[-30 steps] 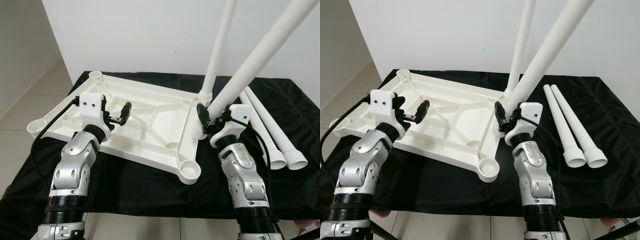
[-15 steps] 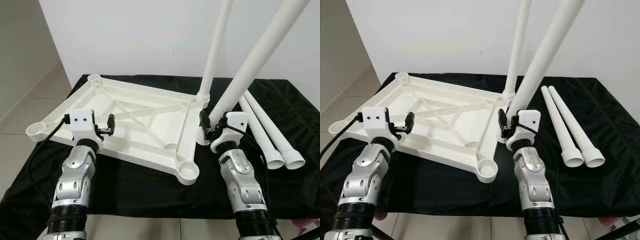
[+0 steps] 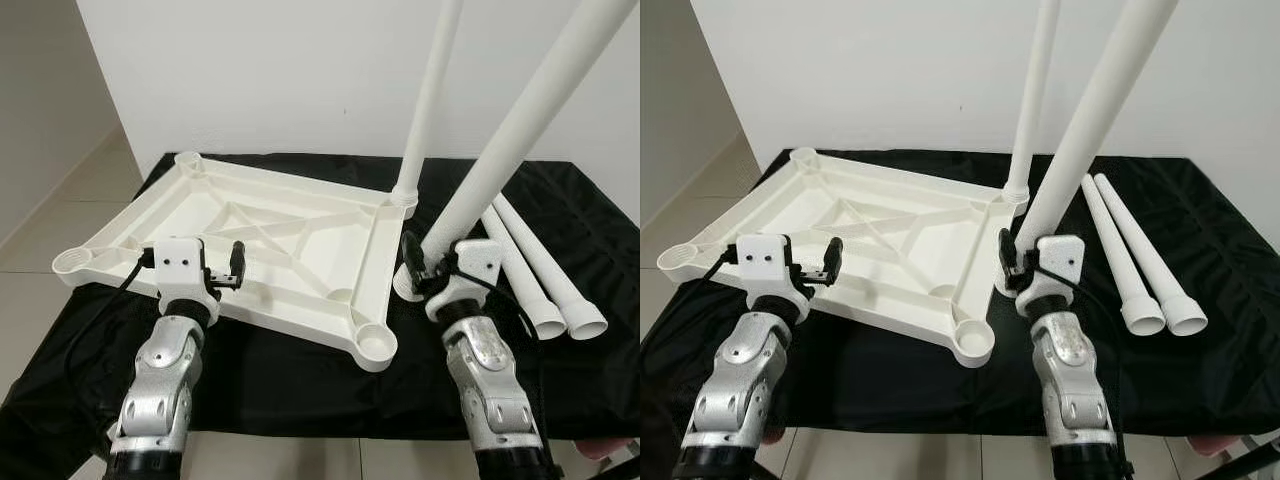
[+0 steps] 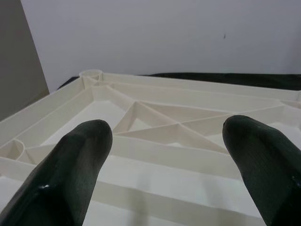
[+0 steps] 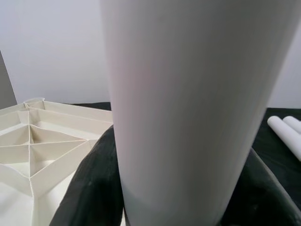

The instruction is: Building children table

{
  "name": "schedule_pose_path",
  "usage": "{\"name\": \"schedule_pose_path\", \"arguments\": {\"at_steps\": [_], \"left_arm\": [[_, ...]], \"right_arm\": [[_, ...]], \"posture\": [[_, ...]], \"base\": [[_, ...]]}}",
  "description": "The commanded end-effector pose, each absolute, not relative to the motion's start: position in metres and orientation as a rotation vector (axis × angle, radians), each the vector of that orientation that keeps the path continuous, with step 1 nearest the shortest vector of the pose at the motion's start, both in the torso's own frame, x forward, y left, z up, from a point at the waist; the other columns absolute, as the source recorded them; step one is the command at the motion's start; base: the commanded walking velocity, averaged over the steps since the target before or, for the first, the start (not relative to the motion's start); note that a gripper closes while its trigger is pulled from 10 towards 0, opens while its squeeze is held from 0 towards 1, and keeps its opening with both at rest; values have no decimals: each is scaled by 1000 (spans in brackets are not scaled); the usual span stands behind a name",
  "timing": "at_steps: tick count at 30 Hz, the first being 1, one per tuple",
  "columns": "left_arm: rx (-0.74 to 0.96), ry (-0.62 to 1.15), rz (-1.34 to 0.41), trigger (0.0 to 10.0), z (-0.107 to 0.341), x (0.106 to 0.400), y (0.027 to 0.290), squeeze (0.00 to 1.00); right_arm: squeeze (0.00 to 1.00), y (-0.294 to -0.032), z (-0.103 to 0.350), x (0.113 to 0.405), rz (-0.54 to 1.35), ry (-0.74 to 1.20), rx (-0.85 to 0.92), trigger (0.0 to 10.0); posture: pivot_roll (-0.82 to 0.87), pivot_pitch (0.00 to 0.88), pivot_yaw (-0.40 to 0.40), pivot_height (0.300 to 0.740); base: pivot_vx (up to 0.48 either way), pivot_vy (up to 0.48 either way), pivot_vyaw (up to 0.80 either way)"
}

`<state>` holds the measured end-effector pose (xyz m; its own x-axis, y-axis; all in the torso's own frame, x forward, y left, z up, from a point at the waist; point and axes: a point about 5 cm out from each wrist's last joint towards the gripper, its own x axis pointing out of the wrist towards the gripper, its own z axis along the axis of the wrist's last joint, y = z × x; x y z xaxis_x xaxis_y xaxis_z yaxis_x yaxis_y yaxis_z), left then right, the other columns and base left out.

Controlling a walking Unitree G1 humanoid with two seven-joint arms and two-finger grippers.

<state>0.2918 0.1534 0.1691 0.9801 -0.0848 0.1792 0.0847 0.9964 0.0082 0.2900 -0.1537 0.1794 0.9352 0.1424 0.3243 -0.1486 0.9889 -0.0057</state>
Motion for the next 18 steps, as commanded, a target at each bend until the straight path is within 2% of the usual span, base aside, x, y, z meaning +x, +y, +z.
{"name": "schedule_pose_path", "arguments": {"at_steps": [1, 8, 18], "left_arm": [[17, -180, -98, 10000, 171, 290, 150, 0], [48, -212, -38, 10000, 181, 288, 152, 0], [166, -211, -99, 10000, 174, 290, 154, 0]], "right_arm": [[0, -151, 185, 288, 159, -347, 8, 10000], [0, -150, 187, 273, 154, -356, -14, 10000], [0, -155, 176, 279, 168, -326, -113, 10000]], "posture": [[-98, 0, 54, 740], [-96, 10, 72, 740], [-87, 35, 54, 740]], "base": [[0, 0, 0], [0, 0, 0], [0, 0, 0]]}}
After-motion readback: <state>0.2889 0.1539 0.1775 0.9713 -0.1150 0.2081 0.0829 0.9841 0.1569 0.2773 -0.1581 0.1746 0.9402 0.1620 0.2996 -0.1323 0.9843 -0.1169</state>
